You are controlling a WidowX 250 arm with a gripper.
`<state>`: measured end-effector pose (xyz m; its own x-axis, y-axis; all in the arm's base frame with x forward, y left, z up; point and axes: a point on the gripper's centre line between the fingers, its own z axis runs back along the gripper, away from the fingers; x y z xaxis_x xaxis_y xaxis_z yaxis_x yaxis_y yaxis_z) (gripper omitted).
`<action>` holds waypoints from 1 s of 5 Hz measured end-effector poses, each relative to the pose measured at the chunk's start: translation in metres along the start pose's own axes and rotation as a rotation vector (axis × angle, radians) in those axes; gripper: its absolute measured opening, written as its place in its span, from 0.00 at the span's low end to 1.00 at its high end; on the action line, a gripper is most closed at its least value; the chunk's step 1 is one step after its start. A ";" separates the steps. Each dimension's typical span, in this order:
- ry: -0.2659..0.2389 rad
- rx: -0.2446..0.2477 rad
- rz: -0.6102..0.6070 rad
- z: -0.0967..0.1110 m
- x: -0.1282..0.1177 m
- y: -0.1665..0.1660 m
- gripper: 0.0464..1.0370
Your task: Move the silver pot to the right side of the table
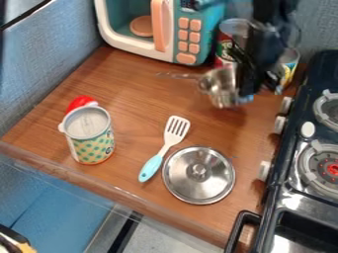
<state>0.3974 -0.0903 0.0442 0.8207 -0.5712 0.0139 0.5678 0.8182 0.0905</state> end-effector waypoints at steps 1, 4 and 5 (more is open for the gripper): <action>0.039 0.033 0.000 -0.015 0.000 -0.004 0.02; 0.094 -0.008 0.069 -0.041 -0.021 0.003 0.22; 0.073 -0.014 0.091 -0.022 -0.020 0.002 0.48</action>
<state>0.3833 -0.0752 0.0221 0.8710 -0.4887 -0.0509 0.4913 0.8675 0.0781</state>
